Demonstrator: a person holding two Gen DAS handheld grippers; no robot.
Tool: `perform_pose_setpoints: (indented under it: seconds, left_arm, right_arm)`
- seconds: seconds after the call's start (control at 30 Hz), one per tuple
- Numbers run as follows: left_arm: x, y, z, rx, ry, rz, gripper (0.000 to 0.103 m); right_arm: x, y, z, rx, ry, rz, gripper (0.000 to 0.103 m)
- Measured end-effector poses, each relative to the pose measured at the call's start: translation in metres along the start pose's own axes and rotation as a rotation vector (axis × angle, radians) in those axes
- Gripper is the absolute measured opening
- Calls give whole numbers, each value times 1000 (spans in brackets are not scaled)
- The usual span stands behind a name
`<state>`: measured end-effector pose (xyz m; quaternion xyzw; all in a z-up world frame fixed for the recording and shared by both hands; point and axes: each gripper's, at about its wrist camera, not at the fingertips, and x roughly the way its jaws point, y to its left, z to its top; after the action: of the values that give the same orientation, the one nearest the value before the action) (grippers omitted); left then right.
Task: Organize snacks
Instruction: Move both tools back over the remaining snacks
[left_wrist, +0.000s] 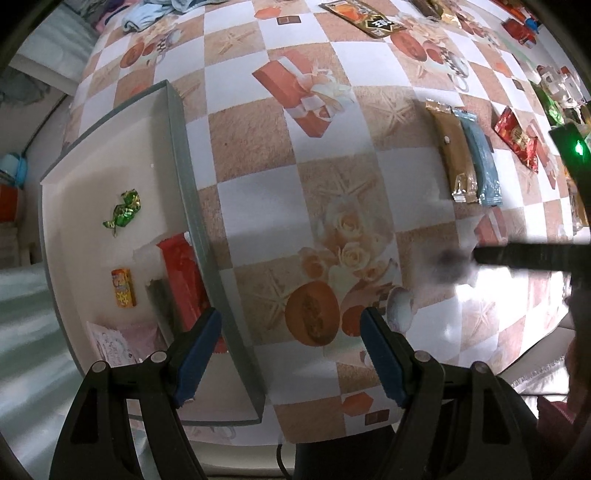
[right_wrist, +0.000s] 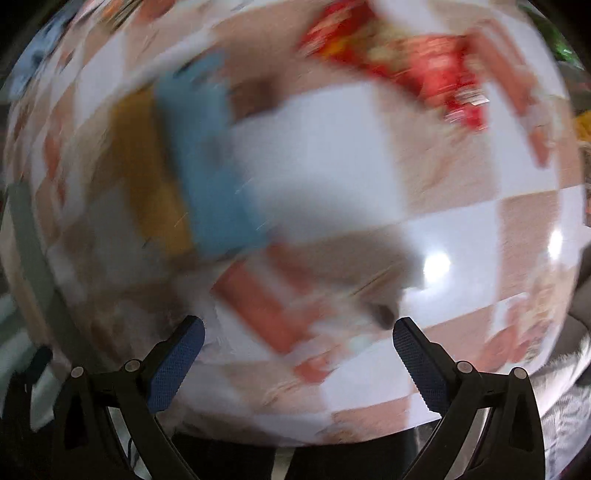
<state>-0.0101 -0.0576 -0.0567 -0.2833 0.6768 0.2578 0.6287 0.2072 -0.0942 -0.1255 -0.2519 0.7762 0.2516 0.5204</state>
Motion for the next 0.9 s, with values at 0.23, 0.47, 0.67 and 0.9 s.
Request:
perform_pose_setpoints:
  seconds: [0.23,0.47,0.67,0.9]
  left_arm:
    - [2,-2,5,17,-5,-7,81]
    - [1,-31,4,96,-33,-28,81]
    - [-4,-73,-4,335,-162,55,81]
    - [15,-128,-25,684,-205,94,81]
  right_arm:
    - [-9,3,-7,-33,-22,21,103]
    - [-9,-65,-14,48,-24,-51,103]
    - [-8,-95,-27,83,-9,-72,103]
    - [-8,-122,-40,72,-9,-69,103]
